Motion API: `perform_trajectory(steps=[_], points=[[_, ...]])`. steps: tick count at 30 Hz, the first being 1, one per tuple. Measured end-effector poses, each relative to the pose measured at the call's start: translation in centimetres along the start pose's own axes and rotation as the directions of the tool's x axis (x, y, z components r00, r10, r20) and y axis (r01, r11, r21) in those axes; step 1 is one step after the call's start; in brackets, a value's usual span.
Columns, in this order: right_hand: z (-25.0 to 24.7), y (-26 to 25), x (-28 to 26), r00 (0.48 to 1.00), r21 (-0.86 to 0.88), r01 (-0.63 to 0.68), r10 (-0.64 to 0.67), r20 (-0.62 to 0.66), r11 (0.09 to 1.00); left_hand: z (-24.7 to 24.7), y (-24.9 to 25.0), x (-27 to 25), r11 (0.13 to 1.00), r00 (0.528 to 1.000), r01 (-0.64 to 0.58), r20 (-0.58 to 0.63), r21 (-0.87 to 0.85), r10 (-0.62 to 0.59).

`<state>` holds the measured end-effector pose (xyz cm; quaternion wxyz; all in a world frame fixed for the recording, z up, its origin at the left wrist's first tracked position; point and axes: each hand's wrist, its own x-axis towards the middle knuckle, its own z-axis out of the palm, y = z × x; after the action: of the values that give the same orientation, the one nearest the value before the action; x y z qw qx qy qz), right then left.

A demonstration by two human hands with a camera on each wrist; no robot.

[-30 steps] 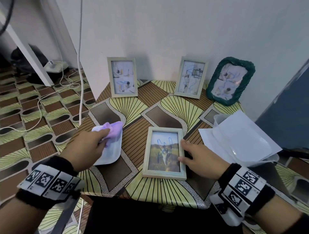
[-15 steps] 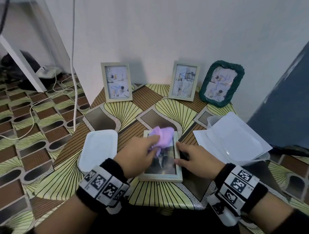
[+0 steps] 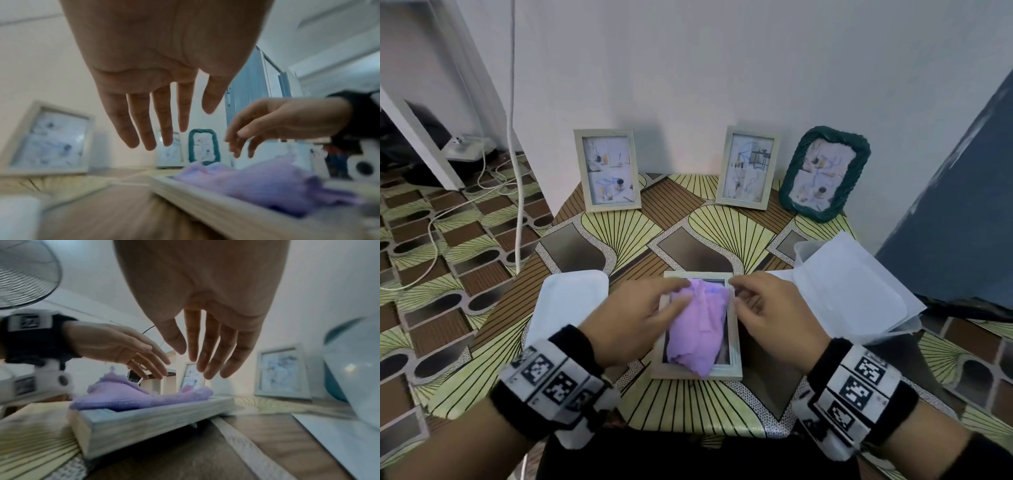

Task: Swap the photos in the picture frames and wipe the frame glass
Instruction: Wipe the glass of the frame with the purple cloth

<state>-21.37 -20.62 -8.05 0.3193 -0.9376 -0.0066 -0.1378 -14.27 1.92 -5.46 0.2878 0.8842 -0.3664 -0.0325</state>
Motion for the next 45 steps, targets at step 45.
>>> perform_trajectory(steps=[45], points=[[3.3, -1.1, 0.9, 0.819, -0.371, 0.404, -0.150, 0.554, 0.836, 0.6, -3.5, -0.9, 0.950, 0.832, -0.046, 0.538, 0.308, -0.134]])
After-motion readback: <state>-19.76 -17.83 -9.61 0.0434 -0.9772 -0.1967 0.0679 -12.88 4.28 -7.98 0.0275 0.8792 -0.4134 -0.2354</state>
